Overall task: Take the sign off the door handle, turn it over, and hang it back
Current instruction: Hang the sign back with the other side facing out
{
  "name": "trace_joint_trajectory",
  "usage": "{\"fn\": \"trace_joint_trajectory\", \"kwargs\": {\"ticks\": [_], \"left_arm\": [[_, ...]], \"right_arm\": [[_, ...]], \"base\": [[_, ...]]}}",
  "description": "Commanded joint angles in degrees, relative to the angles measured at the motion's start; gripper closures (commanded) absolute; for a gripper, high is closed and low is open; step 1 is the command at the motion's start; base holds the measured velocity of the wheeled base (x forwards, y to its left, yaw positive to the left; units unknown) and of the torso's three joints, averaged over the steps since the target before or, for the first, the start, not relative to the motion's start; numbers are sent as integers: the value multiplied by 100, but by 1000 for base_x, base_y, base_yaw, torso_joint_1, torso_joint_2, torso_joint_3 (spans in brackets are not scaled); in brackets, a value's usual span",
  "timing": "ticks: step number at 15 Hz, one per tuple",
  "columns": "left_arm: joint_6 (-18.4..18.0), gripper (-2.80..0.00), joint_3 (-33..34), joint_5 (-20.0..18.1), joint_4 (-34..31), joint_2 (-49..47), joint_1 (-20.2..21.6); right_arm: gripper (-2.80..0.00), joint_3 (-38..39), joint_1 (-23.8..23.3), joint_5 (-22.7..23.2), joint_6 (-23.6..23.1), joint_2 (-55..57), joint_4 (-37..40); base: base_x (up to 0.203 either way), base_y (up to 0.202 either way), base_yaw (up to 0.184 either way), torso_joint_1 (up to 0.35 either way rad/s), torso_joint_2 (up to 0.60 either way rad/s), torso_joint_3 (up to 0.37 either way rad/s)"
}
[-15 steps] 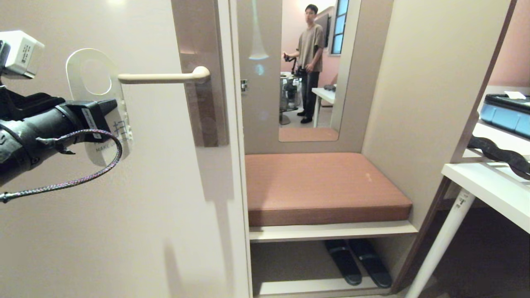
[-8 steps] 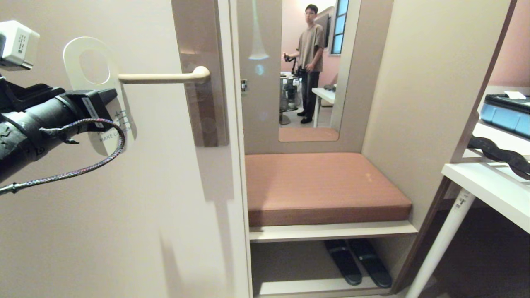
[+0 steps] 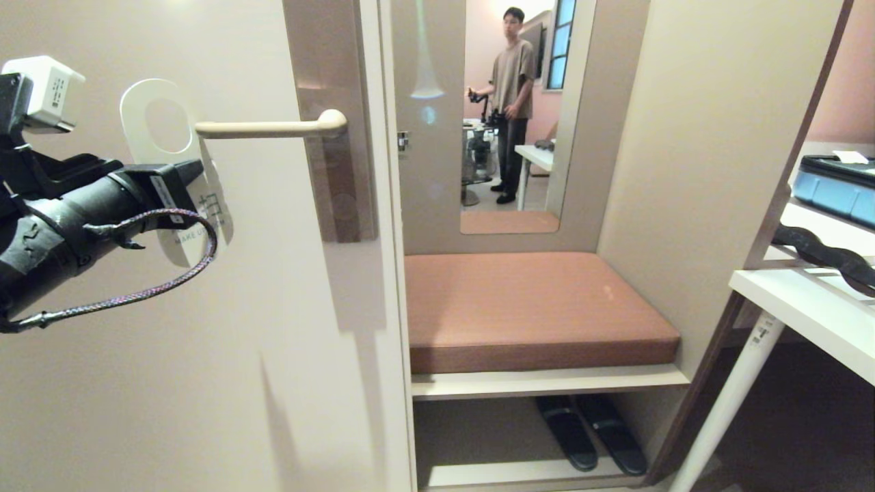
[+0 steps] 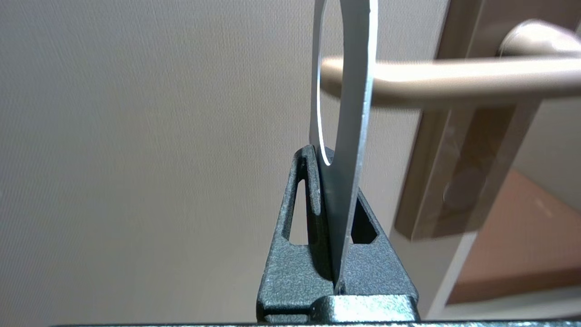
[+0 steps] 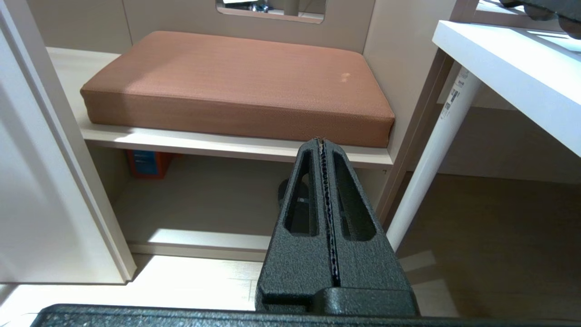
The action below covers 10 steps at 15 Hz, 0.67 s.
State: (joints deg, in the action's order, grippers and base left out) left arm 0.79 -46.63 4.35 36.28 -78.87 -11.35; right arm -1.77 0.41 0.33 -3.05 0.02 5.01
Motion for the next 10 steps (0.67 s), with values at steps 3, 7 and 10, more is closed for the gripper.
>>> {"fn": "trace_joint_trajectory", "kwargs": {"ticks": [3, 7, 10], "left_arm": [[0, 0, 5, 4, 362, -226, -8], [0, 0, 22, 4, 371, -281, -34], [35, 0, 57, 4, 406, -348, -43]], "right_arm": [[0, 1, 2, 2, -3, -2, 0], [0, 1, 2, 2, -3, -2, 0], [0, 1, 2, 2, -3, -2, 0]], "base": [[0, 0, 0, 0, 0, 0], [0, 0, 0, 0, 0, 0], [0, 0, 0, 0, 0, 0]]}}
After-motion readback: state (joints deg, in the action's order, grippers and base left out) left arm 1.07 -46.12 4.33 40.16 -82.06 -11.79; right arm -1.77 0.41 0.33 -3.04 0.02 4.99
